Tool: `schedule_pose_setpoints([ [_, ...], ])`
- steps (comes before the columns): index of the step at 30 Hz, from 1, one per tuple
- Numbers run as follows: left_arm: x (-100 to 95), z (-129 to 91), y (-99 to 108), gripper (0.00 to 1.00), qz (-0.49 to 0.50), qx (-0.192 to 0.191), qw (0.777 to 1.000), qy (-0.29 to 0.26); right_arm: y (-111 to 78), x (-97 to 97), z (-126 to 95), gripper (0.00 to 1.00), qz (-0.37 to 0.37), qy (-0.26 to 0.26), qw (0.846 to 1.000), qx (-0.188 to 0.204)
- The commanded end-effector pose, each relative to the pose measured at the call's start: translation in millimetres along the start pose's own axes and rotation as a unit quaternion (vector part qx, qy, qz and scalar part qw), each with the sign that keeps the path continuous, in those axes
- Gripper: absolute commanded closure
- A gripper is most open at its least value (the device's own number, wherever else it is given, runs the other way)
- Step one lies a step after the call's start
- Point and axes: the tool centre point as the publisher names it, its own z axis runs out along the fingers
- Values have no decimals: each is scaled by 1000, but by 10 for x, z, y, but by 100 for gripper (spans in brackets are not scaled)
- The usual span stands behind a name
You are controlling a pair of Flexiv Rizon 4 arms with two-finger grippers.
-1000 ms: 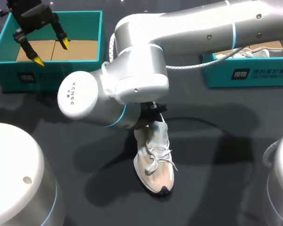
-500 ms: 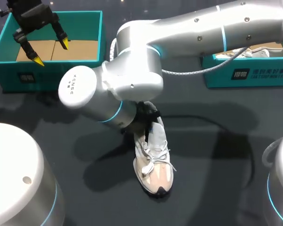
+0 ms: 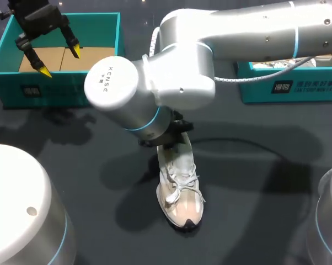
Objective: Take the shoe out of the shoebox, open the shoe tongue, remove and reinsert the insole, then place the shoe into the shoebox
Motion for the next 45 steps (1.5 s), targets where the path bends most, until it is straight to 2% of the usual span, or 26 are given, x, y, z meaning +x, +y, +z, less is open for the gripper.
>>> schedule_pose_setpoints([
  [1, -2, -6, 1, 0, 0, -1, 1000, 1, -17, -59, -28, 100, 33, 28, 999, -14],
  [9, -2, -6, 1, 0, 0, -1, 1000, 1, -2, 71, 175, 100, 12, 14, 1000, -12],
  [15, -2, -6, 1, 0, 0, -1, 1000, 1, -32, 150, 299, 100, 20, -45, 999, -24],
  [17, -2, -6, 1, 0, 0, -1, 1000, 1, -28, 161, 365, 100, 19, -52, 998, -15],
  [20, -2, -6, 1, 0, 0, -1, 1000, 1, -40, 161, 478, 100, 18, -44, 999, 11],
  [26, -2, -6, 1, 0, 0, -1, 1000, 1, -76, 190, 525, 100, 3, 27, 998, 64],
  [29, -2, -6, 1, 0, 0, -1, 1000, 1, -92, 181, 458, 100, 1, 53, 996, 75],
  [37, -2, -6, 1, 0, 0, -1, 1000, 1, -19, 47, 79, 100, -16, 80, 994, 76],
  [42, -2, -6, 1, 0, 0, -1, 1000, 1, 22, -12, -33, 100, -43, 111, 989, 86],
  [45, -2, -6, 1, 0, 0, -1, 1000, 1, 28, -45, -56, 100, -54, 116, 985, 112],
])
